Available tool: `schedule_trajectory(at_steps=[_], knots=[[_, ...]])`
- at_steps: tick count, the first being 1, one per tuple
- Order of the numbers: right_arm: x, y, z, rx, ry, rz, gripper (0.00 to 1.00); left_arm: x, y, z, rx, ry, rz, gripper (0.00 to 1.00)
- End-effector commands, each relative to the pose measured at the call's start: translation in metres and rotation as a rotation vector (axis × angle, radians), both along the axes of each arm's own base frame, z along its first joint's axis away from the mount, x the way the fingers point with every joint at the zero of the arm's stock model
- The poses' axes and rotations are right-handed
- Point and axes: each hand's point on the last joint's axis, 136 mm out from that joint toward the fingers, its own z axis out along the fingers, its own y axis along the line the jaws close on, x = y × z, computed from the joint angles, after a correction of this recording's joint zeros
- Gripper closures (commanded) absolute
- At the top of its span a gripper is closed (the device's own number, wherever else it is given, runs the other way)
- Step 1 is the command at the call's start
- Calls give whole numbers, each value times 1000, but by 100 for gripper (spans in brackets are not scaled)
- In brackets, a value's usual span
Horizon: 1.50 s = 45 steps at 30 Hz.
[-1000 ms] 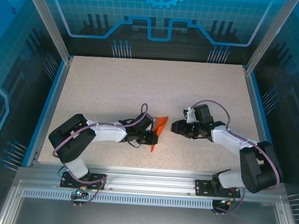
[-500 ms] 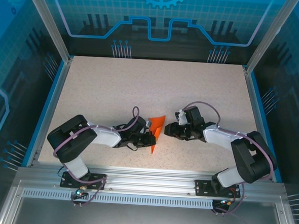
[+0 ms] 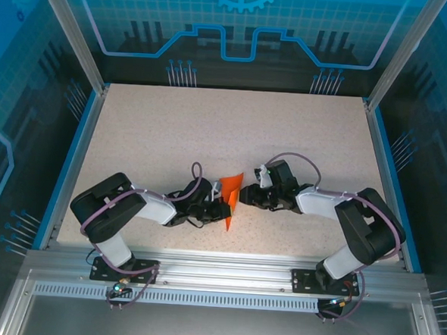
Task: Fold a paper plane with a square sheet of paper (fold left side to right side)
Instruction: Fold the wing for the fifth time at the center of the table.
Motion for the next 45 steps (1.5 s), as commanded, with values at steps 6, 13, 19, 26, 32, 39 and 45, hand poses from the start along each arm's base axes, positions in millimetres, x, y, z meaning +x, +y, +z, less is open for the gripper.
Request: schedule_trajectory(at_steps=[6,13,19,26,32,39,45], knots=[[14,19,2,21,-27,1,61,0,2,7,-51,-1,23,100],[20,27,0,21,-20,7,62,1,3,6,-48,5,31,100],[20,30,-9,5,4,9,62,0,3,5,-44,11,33,96],[18,29,-19,-21,34,6,62,1,2,8,-47,3,21,85],[17,28,-26,-32,55,6,62,2,4,15,-49,-16,18,78],[16,28,-28,-38,60,11,63,8,19,30,-37,-44,46,61],[15,28,-27,-40,60,13,63,21,40,27,-13,12,104,57]])
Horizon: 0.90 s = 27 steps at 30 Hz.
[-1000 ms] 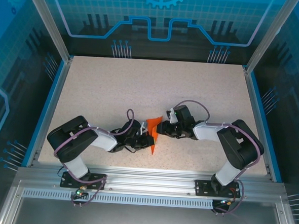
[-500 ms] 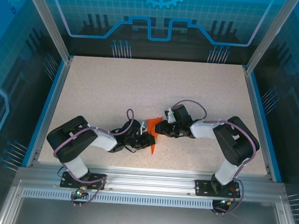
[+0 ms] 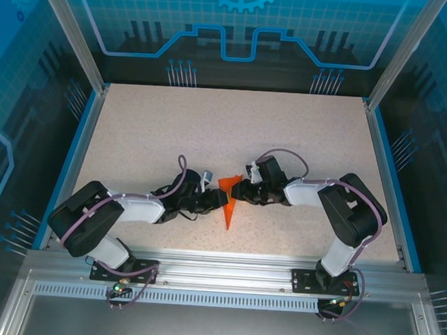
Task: Fold a paper plane with a square sheet of paper (fold left side to right side)
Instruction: Fold the wing for the fifth time at the center of the table.
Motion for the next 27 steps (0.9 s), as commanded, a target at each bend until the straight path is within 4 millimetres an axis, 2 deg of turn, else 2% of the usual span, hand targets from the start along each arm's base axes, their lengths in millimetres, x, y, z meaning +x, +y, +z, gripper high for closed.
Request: schedule_trajectory(at_steps=[1,9,16,22,27], knots=[[-4,2,-11,-27,21,16,63,1,11,-8,23,55,3,57],[-5,2,-10,-29,21,19,63,17,-6,-11,-8,69,-24,62],[-6,2,-10,-33,23,25,63,26,-11,-16,-13,70,-23,66],[-7,1,-11,-34,26,26,63,29,-15,-18,-19,72,-31,74],[-7,0,-11,-39,28,28,63,30,-13,-20,-7,63,-27,86]])
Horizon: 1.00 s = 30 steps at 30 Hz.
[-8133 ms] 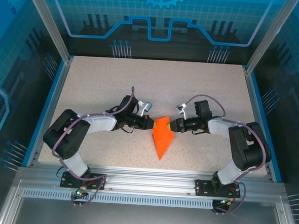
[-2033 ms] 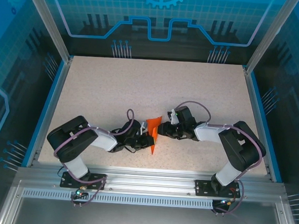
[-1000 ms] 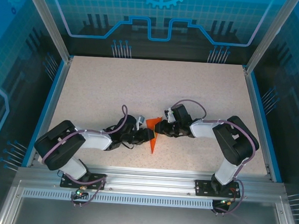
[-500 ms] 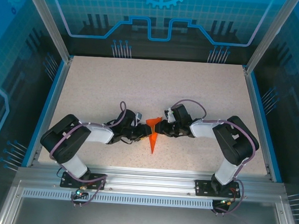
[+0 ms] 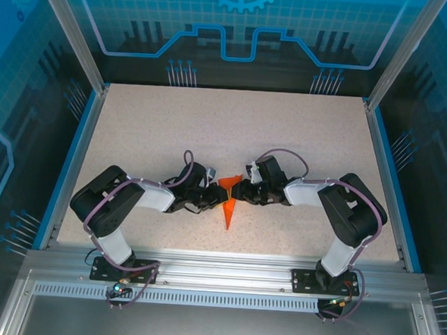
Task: Fold a paper plane with a square sheet of paper (fold left side to right side)
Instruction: Fold the wing for the fifth time at the center of the table.
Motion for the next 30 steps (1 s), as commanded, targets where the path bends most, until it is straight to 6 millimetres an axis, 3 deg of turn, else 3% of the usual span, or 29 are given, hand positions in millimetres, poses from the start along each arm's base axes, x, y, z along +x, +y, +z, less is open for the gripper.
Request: schedule_trajectory(at_steps=[1,4,11,22,30], knots=[[-7,1,-11,-36,25,27,63,6,-2,5,-11,-28,-12,89],[-7,1,-10,-35,23,28,62,4,3,2,14,-22,-5,95],[-3,4,-2,-14,12,29,61,-7,15,-12,53,13,26,99],[2,4,6,0,-5,27,60,-12,24,-18,75,21,51,100],[15,3,34,98,-56,11,56,-14,28,-19,82,23,65,100]])
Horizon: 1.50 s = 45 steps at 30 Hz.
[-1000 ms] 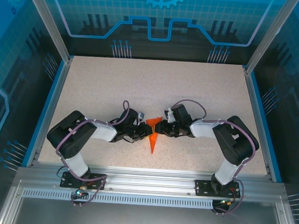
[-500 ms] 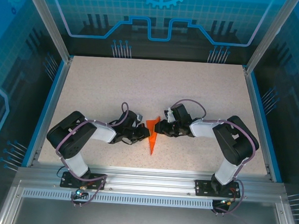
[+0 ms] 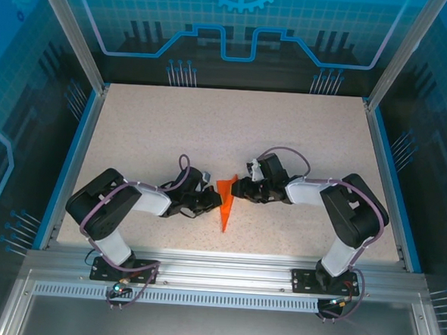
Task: Fold a paper plane with a square sheet of paper (fold left side to right side)
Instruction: Fold the wing for the fifth time at the center of the table.
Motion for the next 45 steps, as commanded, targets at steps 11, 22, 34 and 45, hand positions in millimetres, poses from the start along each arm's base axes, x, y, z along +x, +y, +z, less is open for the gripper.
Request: schedule_trajectory(at_steps=[11,22,34,45], knots=[[24,8,10,22,-4,-37,50,-2,10,-7,22,11,32,100],[24,8,0,-4,33,-35,49,-2,9,-9,15,19,36,100],[31,14,-3,-22,43,-34,49,-2,7,-10,9,22,34,100],[31,9,1,-48,30,-49,48,-2,7,-10,9,23,33,100]])
